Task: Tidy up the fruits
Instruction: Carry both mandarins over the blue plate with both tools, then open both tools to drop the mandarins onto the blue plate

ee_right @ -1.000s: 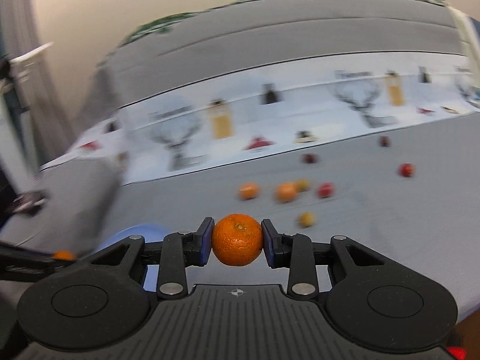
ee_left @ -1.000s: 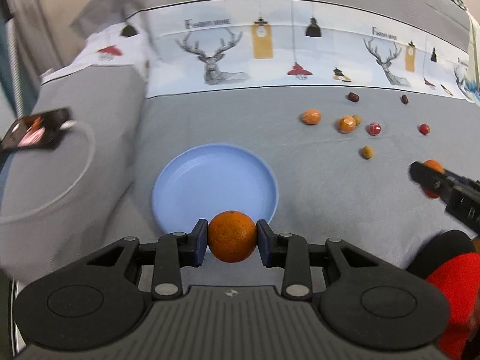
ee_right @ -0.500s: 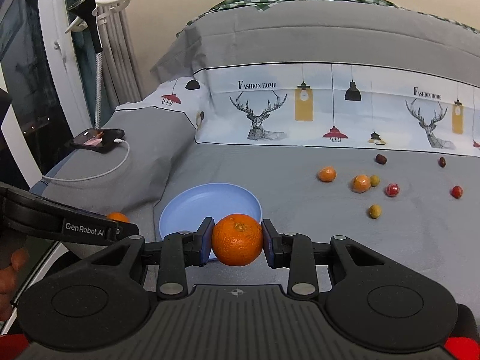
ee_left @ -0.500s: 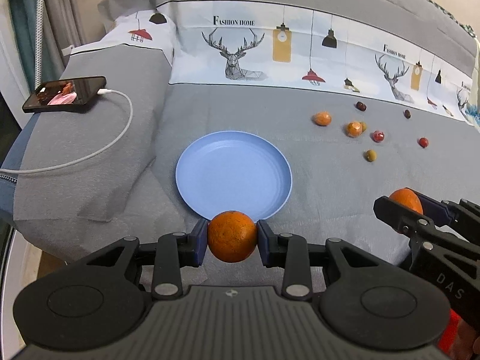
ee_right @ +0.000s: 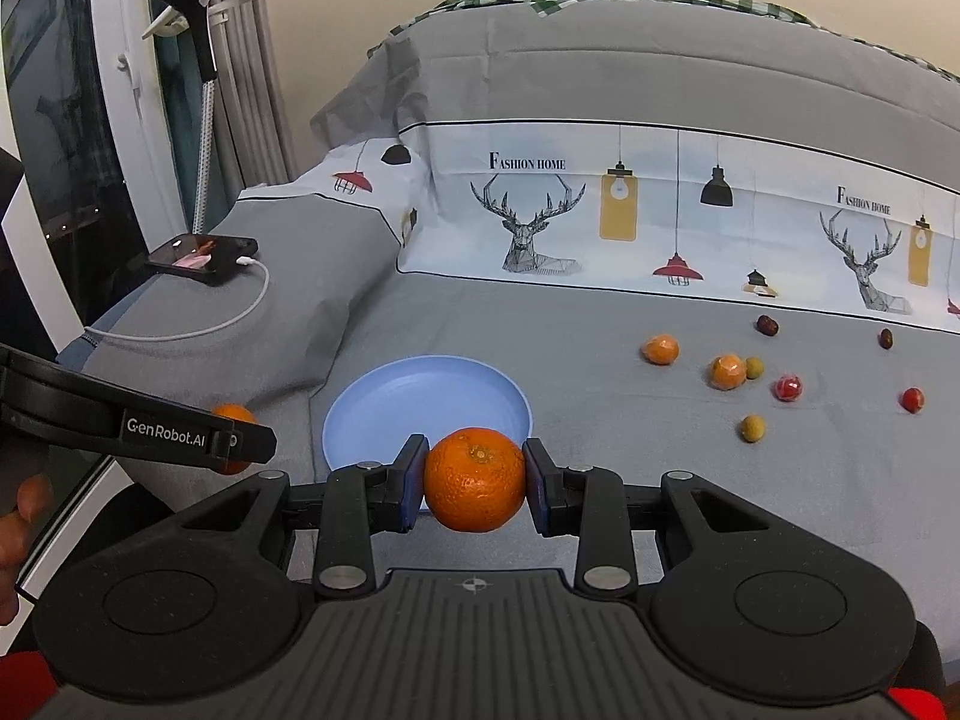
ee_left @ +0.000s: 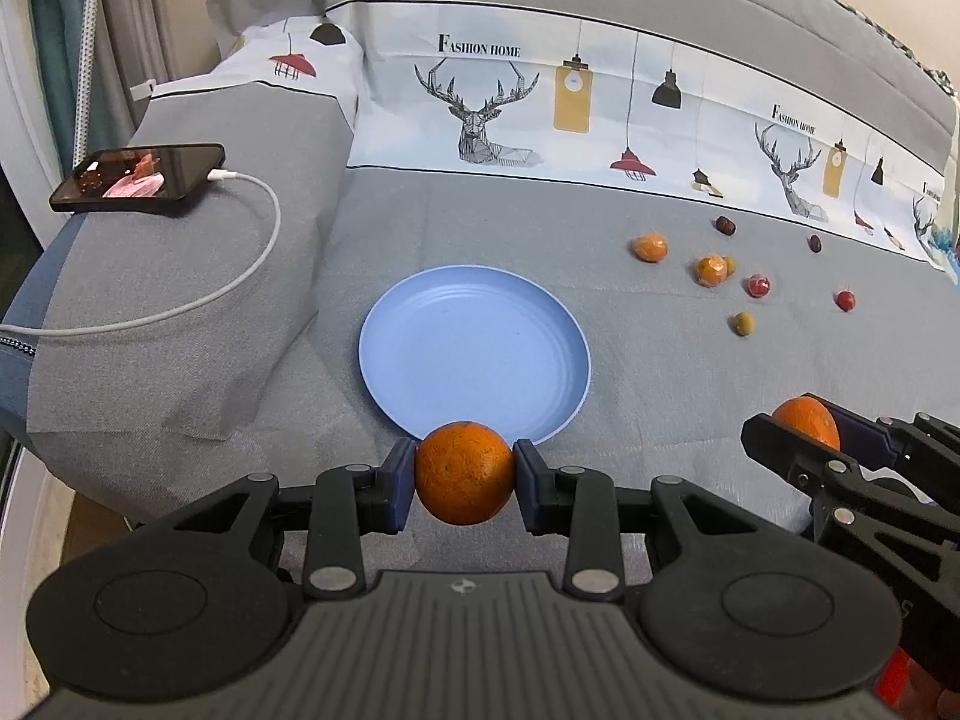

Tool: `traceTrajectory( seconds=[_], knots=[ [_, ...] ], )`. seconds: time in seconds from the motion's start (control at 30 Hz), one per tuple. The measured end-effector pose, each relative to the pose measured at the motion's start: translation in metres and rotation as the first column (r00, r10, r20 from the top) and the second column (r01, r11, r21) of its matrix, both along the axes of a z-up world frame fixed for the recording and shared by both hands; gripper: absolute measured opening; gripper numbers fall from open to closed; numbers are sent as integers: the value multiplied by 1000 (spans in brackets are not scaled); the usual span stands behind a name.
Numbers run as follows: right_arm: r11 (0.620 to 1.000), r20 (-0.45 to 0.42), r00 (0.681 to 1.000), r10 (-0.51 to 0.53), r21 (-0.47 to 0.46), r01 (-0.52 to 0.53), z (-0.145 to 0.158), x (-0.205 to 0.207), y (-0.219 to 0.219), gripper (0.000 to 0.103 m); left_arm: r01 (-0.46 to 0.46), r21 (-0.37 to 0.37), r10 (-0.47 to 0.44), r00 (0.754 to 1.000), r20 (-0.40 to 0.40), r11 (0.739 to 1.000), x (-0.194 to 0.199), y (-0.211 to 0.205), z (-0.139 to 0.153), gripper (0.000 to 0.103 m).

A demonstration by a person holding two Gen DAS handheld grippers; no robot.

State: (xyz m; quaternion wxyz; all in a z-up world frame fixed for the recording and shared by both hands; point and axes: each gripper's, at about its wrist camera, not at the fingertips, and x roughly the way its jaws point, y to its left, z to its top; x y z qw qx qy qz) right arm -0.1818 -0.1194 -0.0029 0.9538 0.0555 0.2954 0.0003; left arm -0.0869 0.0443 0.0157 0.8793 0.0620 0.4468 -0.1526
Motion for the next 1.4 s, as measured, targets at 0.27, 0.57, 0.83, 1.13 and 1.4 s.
traceTrajectory(
  seconds=[0.27, 0.57, 0.83, 1.13, 1.4],
  knots=[
    [1000, -18, 1000, 7, -5, -7, -3, 5, 1, 35, -2, -2, 2, 1000, -9, 1000, 5, 0, -3, 38],
    [1000, -41, 999, 15, -4, -15, -9, 15, 2, 35, -10, 5, 10, 1000, -24, 1000, 16, 2, -10, 38],
    [999, -60, 998, 36, -12, -37, -21, 42, 9, 35, -6, 20, 7, 999, -42, 1000, 46, 2, -19, 38],
    [999, -112, 993, 45, 2, -45, -52, 97, 16, 35, -12, 43, 16, 997, -79, 999, 99, -13, -43, 38],
    [999, -182, 983, 27, -20, -31, -91, 142, 21, 35, -2, 95, 15, 991, -135, 996, 142, -26, -80, 38]
  ],
)
